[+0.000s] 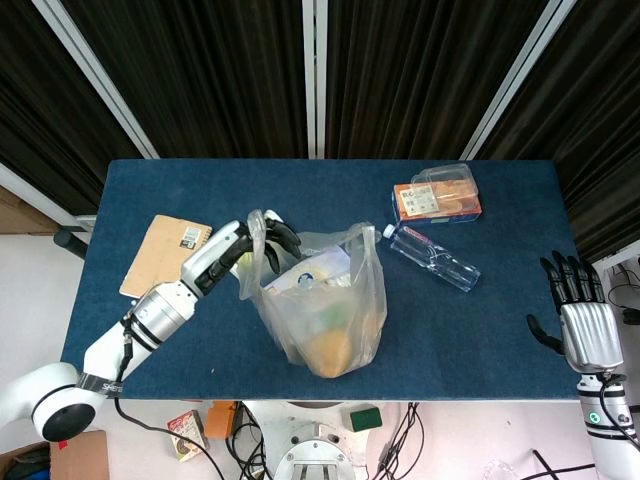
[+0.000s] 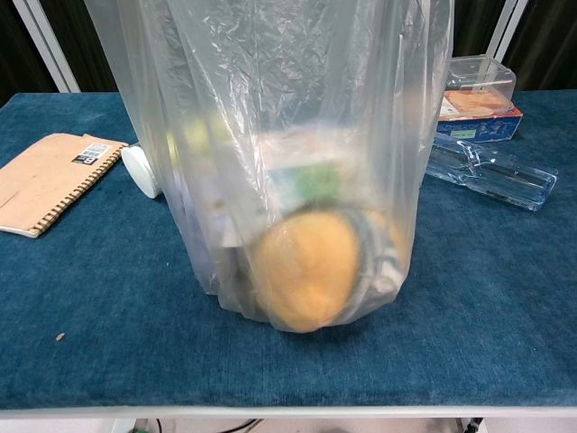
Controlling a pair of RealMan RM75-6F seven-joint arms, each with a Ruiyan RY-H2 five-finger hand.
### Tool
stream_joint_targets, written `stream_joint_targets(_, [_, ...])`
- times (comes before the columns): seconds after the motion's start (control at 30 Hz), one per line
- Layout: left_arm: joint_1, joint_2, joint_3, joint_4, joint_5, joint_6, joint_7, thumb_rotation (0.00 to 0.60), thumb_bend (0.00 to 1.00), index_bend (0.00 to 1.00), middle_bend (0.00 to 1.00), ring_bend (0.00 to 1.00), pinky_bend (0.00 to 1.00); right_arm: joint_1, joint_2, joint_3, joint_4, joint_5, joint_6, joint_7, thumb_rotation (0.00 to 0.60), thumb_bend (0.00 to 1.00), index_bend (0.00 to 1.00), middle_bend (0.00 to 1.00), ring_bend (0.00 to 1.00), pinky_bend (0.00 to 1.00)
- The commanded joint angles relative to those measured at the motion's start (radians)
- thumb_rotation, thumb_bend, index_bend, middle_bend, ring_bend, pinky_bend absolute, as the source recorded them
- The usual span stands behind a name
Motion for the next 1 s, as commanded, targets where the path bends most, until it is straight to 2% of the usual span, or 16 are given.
stream_joint_targets(0.03, [0.006,0.002,-0.005,0.0,-0.003,0.002,-0.009,0.034,0.0,0.37,0.42,0.34,0.51,0.007,-0.003,-0.002,-0.003,-0.004,-0.009,-0.007,0.6,0.27,0.0,0.0,0.0,0.0])
stream_joint_targets(0.23, [0.021,0.004,-0.011,-0.006,0.002,0.009,-0.02,0.026,0.0,0.37,0.42,0.34,0.51,0.038,-0.018,0.015,-0.019,-0.068,0.022,-0.001,0.6,0.28,0.0,0.0,0.0,0.0])
stream_joint_targets(0.37, [0.018,0.002,-0.014,-0.012,-0.005,0.003,-0.008,0.023,0.0,0.37,0.42,0.34,0.51,0.098,-0.031,0.071,-0.053,-0.148,0.064,-0.02,0.6,0.3,0.0,0.0,0.0,0.0])
stream_joint_targets(0.43, [0.016,0.0,-0.016,-0.017,-0.01,0.001,0.001,0.023,0.0,0.37,0.42,0.34,0.51,0.138,-0.029,0.095,-0.075,-0.169,0.049,-0.004,0.6,0.23,0.0,0.0,0.0,0.0])
stream_joint_targets(0.5, [0.013,-0.006,-0.016,-0.02,-0.023,0.006,0.019,0.017,0.0,0.37,0.42,0.34,0.51,0.177,-0.016,0.117,-0.125,-0.163,0.007,0.022,0.6,0.16,0.0,0.0,0.0,0.0])
stream_joint_targets(0.6, [0.003,-0.021,-0.015,-0.023,-0.06,0.011,0.059,0.0,0.0,0.37,0.41,0.34,0.5,0.248,0.003,0.172,-0.188,-0.144,-0.053,0.034,0.6,0.12,0.0,0.0,0.0,0.0])
stream_joint_targets(0.8, [-0.01,-0.052,-0.018,-0.032,-0.125,0.017,0.106,0.0,0.0,0.37,0.41,0.34,0.49,0.383,-0.045,0.294,-0.235,-0.092,-0.108,-0.02,0.6,0.1,0.0,0.0,0.0,0.0])
stream_joint_targets(1.0, [-0.018,-0.064,-0.029,-0.036,-0.155,0.011,0.13,0.0,0.0,0.37,0.41,0.34,0.48,0.473,-0.05,0.36,-0.29,-0.011,-0.184,-0.093,0.6,0.1,0.0,0.0,0.0,0.0])
